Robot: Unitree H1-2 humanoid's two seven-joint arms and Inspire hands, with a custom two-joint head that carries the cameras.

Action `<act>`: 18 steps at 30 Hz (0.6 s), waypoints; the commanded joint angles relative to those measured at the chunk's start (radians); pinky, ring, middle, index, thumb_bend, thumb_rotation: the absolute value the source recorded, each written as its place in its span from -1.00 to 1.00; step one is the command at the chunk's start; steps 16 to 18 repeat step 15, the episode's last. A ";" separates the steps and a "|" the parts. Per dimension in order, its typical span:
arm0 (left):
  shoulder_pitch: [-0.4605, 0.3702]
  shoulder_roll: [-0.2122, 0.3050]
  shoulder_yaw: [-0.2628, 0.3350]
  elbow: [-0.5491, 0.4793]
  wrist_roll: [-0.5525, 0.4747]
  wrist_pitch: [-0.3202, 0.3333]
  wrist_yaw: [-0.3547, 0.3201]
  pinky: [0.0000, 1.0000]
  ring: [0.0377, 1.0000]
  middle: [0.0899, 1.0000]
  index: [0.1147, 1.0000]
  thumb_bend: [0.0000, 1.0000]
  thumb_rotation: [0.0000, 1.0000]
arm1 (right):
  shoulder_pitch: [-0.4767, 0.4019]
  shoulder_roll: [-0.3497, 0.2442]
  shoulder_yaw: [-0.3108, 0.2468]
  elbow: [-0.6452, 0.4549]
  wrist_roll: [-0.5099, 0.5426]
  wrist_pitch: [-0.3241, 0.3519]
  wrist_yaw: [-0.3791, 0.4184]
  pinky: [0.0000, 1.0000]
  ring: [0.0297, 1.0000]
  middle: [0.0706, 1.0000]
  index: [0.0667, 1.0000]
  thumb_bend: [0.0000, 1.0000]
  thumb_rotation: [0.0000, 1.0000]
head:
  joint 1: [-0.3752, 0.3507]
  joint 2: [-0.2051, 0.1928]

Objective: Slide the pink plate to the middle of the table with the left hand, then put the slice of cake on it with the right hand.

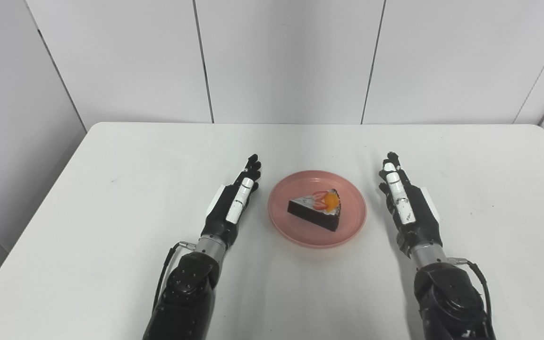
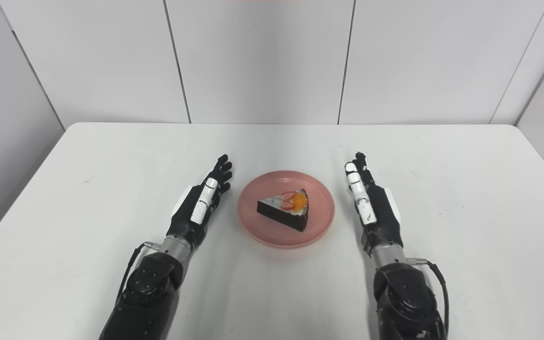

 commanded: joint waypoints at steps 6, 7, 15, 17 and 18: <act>-0.037 0.006 0.002 -0.016 0.000 -0.019 -0.001 1.00 1.00 1.00 1.00 0.36 1.00 | -0.036 -0.008 0.015 -0.017 -0.012 0.013 0.008 0.97 0.98 1.00 1.00 0.00 0.66 | -0.003 0.006; -0.037 0.007 0.002 -0.016 0.000 -0.018 -0.002 1.00 1.00 1.00 1.00 0.36 1.00 | -0.038 -0.008 0.016 -0.013 -0.013 0.007 0.009 0.95 0.97 1.00 1.00 -0.06 0.64 | -0.003 0.006; -0.037 0.008 0.000 -0.028 0.004 0.005 -0.002 1.00 1.00 1.00 1.00 0.34 1.00 | -0.045 0.003 0.012 0.009 -0.010 -0.018 0.002 0.90 0.93 0.99 1.00 -0.09 0.59 | -0.004 0.011; -0.037 0.008 0.000 -0.028 0.004 0.005 -0.002 1.00 1.00 1.00 1.00 0.34 1.00 | -0.045 0.003 0.012 0.009 -0.010 -0.018 0.002 0.90 0.93 0.99 1.00 -0.09 0.59 | -0.004 0.011; -0.037 0.008 0.000 -0.028 0.004 0.005 -0.002 1.00 1.00 1.00 1.00 0.34 1.00 | -0.045 0.003 0.012 0.009 -0.010 -0.018 0.002 0.90 0.93 0.99 1.00 -0.09 0.59 | -0.004 0.011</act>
